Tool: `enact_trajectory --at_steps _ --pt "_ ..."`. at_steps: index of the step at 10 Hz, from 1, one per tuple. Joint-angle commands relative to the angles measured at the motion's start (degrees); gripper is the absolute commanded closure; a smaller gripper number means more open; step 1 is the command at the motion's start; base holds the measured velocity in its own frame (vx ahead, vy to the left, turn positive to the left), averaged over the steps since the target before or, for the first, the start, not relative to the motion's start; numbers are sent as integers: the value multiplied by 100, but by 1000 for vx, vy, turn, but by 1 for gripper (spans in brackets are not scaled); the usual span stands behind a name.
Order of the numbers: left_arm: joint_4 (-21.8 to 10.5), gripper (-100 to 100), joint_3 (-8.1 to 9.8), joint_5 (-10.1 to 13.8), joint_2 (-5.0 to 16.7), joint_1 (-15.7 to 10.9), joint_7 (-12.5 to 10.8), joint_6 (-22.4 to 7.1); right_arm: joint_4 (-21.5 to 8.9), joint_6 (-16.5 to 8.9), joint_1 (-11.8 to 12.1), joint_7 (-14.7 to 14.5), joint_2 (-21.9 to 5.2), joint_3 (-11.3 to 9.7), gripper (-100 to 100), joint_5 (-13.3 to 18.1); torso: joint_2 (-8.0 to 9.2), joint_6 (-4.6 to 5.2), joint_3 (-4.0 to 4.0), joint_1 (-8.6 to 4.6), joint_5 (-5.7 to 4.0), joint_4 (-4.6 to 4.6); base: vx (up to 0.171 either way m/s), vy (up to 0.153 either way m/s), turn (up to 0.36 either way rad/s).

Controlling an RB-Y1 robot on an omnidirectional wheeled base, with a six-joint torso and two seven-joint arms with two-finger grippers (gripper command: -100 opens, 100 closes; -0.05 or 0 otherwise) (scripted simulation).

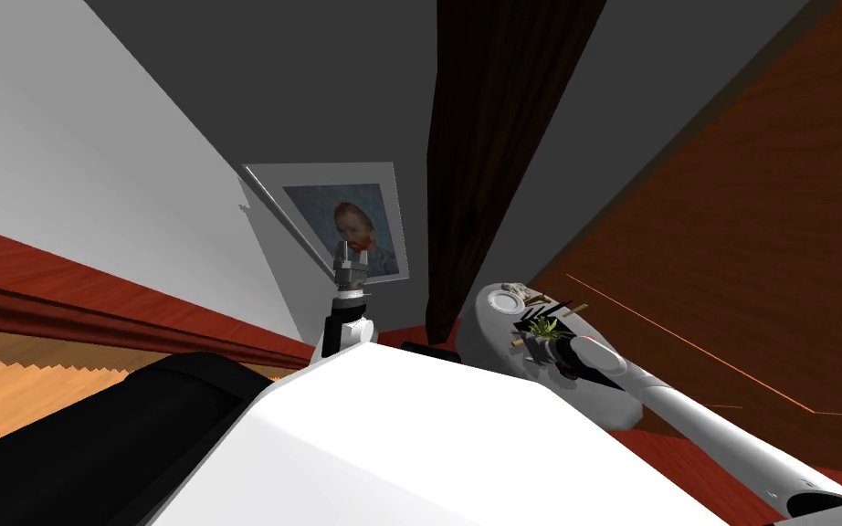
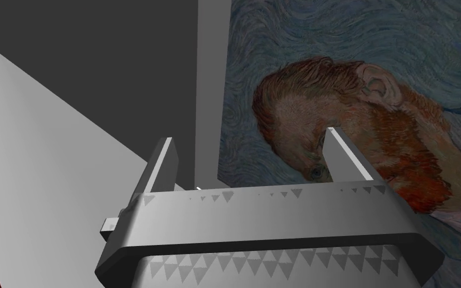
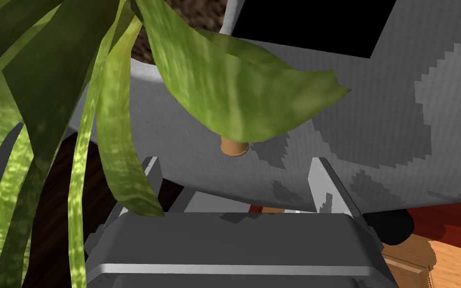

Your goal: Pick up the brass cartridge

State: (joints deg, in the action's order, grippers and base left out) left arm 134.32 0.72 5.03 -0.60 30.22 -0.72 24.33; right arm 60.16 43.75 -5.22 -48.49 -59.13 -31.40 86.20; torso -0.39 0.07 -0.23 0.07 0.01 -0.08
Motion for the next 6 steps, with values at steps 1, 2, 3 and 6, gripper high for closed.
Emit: enact_trajectory --at_steps 1,2,3,6 --pt "0 0 0 0 0 0 0 0 -110 -18 -30 13 -93 -161 -100 151 0 0 0 0 0 0 133 14 23" --pt "0 0 0 0 0 0 0 0 -195 -27 -54 19 -137 -263 -100 232 -7 1 -5 0 0 -2 116 13 8" --pt "0 0 0 0 0 0 0 0 -138 -17 -27 5 -121 -190 -100 167 -5 0 -4 -1 -1 -2 48 6 2" --pt "0 0 0 0 0 -2 0 0 -419 -240 2 9 106 -232 -100 168 41 -4 22 -12 -4 8 -16 -24 144"
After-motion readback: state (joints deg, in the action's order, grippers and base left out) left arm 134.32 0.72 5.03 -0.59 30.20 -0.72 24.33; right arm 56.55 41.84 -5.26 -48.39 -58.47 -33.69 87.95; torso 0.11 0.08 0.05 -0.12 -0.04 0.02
